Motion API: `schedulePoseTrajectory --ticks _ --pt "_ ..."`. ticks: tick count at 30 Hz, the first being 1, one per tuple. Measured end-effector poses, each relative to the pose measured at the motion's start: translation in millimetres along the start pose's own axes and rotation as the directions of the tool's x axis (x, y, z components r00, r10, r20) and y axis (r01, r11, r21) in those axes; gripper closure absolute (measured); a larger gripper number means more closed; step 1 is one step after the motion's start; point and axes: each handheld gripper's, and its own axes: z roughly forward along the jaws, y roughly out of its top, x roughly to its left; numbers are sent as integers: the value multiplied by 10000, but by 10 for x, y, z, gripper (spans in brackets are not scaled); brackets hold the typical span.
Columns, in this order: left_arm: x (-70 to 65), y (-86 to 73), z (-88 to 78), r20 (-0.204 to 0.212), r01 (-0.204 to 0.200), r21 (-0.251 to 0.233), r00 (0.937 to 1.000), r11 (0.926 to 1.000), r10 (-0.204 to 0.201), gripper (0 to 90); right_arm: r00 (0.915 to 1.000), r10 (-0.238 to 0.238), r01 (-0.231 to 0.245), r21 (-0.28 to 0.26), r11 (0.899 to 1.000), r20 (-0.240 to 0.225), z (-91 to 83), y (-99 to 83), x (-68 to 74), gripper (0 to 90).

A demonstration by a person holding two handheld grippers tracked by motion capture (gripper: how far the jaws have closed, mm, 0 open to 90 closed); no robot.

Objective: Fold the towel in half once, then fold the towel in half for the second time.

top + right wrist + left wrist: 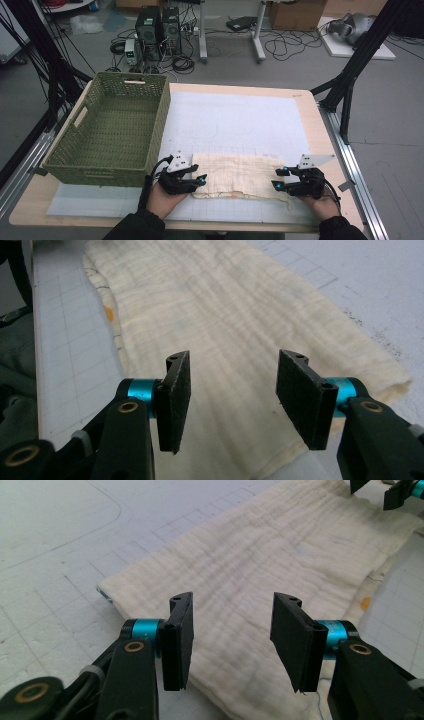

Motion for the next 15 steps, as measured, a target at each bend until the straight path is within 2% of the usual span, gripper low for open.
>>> schedulePoseTrajectory --ticks 6,7,9,11,12,15 --pt "-5 6 14 27 -26 27 10000 10000 26 528 9998 135 -136 -85 9999 -124 4 29 -14 479" --pt "4 14 12 43 -68 79 10000 9999 68 540 9999 109 -109 -115 9999 8 -3 59 -41 488" --pt "11 34 16 8 88 -2 10000 10000 -88 543 9998 187 -186 -194 9996 42 -12 74 -65 496" --pt "36 69 22 -134 127 -18 9998 9999 -127 568 9991 429 -428 -273 9987 61 -32 109 -136 551" --pt "53 91 33 -218 279 -63 9994 9996 -280 587 9987 492 -488 -316 9983 94 -42 129 -169 599" --pt "107 163 101 -460 442 -16 9980 9990 -443 670 9979 650 -647 -393 9971 61 -33 210 -249 708"
